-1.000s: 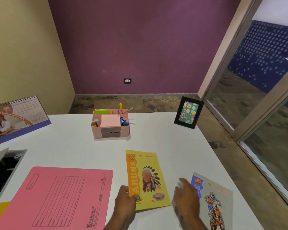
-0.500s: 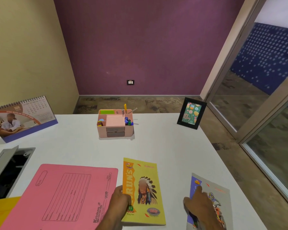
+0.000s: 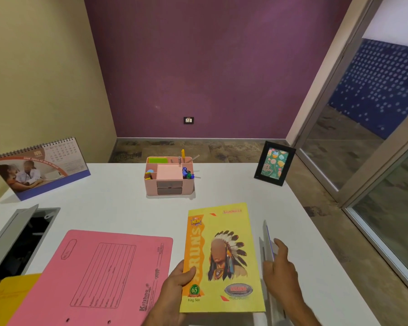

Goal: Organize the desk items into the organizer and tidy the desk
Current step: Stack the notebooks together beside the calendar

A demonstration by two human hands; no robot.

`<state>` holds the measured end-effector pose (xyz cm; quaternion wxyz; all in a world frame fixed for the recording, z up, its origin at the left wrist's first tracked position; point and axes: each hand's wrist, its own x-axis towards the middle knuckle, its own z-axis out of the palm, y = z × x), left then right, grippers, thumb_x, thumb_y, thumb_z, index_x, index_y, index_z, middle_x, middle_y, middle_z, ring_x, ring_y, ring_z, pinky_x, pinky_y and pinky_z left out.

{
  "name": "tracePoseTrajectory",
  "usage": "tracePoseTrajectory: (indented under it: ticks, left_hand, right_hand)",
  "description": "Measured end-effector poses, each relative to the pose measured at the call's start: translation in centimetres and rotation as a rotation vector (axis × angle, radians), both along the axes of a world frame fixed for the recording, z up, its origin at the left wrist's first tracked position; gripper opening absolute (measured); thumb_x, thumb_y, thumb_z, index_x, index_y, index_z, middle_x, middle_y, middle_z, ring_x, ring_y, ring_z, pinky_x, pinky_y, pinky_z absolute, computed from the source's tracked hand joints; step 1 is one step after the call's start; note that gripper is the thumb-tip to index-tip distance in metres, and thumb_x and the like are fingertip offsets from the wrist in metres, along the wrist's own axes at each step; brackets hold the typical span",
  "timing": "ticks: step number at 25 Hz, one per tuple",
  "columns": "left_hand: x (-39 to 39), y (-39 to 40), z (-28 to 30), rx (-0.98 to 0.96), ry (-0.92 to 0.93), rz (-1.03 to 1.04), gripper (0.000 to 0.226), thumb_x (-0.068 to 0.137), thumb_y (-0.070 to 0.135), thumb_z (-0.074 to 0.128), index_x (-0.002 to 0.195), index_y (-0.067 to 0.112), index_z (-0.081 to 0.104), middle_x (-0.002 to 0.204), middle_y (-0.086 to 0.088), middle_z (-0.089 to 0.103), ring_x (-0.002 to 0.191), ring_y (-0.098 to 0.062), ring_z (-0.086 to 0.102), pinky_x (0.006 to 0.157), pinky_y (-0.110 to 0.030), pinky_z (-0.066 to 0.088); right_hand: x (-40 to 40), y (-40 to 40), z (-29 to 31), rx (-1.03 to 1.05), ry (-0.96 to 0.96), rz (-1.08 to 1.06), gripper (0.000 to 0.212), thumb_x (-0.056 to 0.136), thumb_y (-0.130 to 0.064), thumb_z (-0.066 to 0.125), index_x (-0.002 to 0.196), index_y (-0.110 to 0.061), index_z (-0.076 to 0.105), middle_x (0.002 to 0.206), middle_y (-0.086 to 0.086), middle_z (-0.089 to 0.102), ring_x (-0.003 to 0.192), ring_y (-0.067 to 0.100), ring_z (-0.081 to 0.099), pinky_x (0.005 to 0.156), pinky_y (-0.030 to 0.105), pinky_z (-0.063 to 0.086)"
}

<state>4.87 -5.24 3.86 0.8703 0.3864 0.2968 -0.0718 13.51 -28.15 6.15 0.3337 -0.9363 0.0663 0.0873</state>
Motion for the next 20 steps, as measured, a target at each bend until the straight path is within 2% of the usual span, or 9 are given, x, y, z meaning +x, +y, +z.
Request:
tracePoseTrajectory:
  ticks: [2, 4, 7, 9, 11, 12, 14, 17, 20]
  left_hand:
    - [-0.2, -0.7, 0.2, -0.048, -0.041, -0.001, 0.023, 0.095, -0.004, 0.044, 0.108, 0.003, 0.061, 0.089, -0.022, 0.074, 0.068, -0.036, 0.072, 0.048, -0.038, 0.057]
    - [-0.3, -1.2, 0.6, -0.043, -0.071, 0.005, 0.024, 0.094, -0.002, 0.048, 0.115, 0.004, 0.059, 0.102, -0.025, 0.072, 0.081, -0.042, 0.071, 0.061, -0.047, 0.06]
    - [-0.3, -0.4, -0.4, 0.116, -0.06, 0.063, 0.027, 0.094, -0.005, 0.05, 0.117, 0.008, 0.057, 0.1, -0.021, 0.073, 0.08, -0.039, 0.071, 0.065, -0.046, 0.06]
    - [-0.3, 0.7, -1.5, 0.324, -0.06, 0.051, 0.045, 0.094, -0.005, 0.051, 0.127, 0.025, 0.05, 0.112, -0.012, 0.071, 0.094, -0.031, 0.07, 0.076, -0.048, 0.058]
    - [-0.3, 1.3, -2.3, 0.571, -0.117, -0.026, 0.077, 0.094, -0.005, 0.051, 0.139, 0.054, 0.03, 0.146, 0.004, 0.046, 0.129, -0.021, 0.049, 0.102, -0.052, 0.044]
    - [-0.3, 1.1, -2.2, 0.669, -0.146, -0.06, 0.084, 0.094, -0.006, 0.049, 0.14, 0.06, 0.023, 0.152, 0.013, 0.034, 0.137, -0.015, 0.037, 0.11, -0.047, 0.036]
    - [-0.4, 0.2, -1.3, 0.765, -0.181, -0.122, 0.076, 0.094, -0.005, 0.047, 0.136, 0.057, 0.032, 0.146, 0.024, 0.034, 0.137, -0.005, 0.031, 0.109, -0.026, 0.032]
    - [-0.4, -1.7, -0.6, 0.632, -0.264, -0.159, 0.048, 0.094, 0.02, 0.056, 0.132, 0.049, 0.047, 0.14, 0.026, 0.043, 0.13, 0.002, 0.041, 0.097, -0.012, 0.037]
    - [-0.6, -2.4, -0.8, 0.477, -0.321, -0.14, 0.069, 0.076, 0.059, 0.068, 0.138, 0.04, 0.047, 0.142, 0.019, 0.049, 0.131, -0.003, 0.046, 0.106, -0.03, 0.042]
  right_hand:
    - [-0.3, 0.5, 0.8, 0.079, -0.033, 0.01, 0.056, 0.095, -0.015, 0.049, 0.141, -0.029, 0.02, 0.101, 0.013, 0.068, 0.073, 0.025, 0.066, 0.063, 0.039, 0.057]
    - [-0.5, 0.7, 1.9, 0.181, -0.068, -0.01, 0.056, 0.095, -0.011, 0.047, 0.139, -0.034, 0.019, 0.115, 0.009, 0.066, 0.079, 0.025, 0.068, 0.061, 0.033, 0.057]
    - [-0.3, 0.5, 4.0, 0.309, -0.088, -0.084, 0.056, 0.097, -0.006, 0.045, 0.139, -0.036, 0.023, 0.114, 0.003, 0.062, 0.082, 0.019, 0.069, 0.059, 0.028, 0.056]
    - [-0.2, 0.8, 5.2, 0.329, -0.117, -0.102, 0.057, 0.096, -0.005, 0.045, 0.14, -0.035, 0.023, 0.117, 0.004, 0.063, 0.082, 0.02, 0.068, 0.062, 0.031, 0.056]
    - [-0.4, 2.0, 5.9, 0.281, -0.146, -0.061, 0.06, 0.094, -0.006, 0.044, 0.14, -0.037, 0.021, 0.124, 0.006, 0.062, 0.088, 0.025, 0.068, 0.068, 0.036, 0.058]
    - [-0.7, 2.7, 6.1, 0.257, -0.157, -0.029, 0.061, 0.093, -0.007, 0.044, 0.14, -0.039, 0.02, 0.126, 0.006, 0.062, 0.089, 0.026, 0.067, 0.071, 0.038, 0.058]
    - [-1.3, 4.5, 6.1, 0.229, -0.179, 0.033, 0.062, 0.092, -0.009, 0.044, 0.14, -0.04, 0.019, 0.125, 0.005, 0.063, 0.088, 0.025, 0.067, 0.073, 0.039, 0.057]
    - [-2.4, 7.6, 6.2, 0.241, -0.189, 0.146, 0.061, 0.094, -0.014, 0.047, 0.143, -0.036, 0.019, 0.125, 0.0, 0.064, 0.085, 0.018, 0.068, 0.071, 0.026, 0.055]
    - [-3.3, 10.1, 6.1, 0.301, -0.119, 0.253, 0.063, 0.097, -0.023, 0.049, 0.146, -0.038, 0.012, 0.128, -0.007, 0.06, 0.091, 0.01, 0.067, 0.072, 0.015, 0.054]
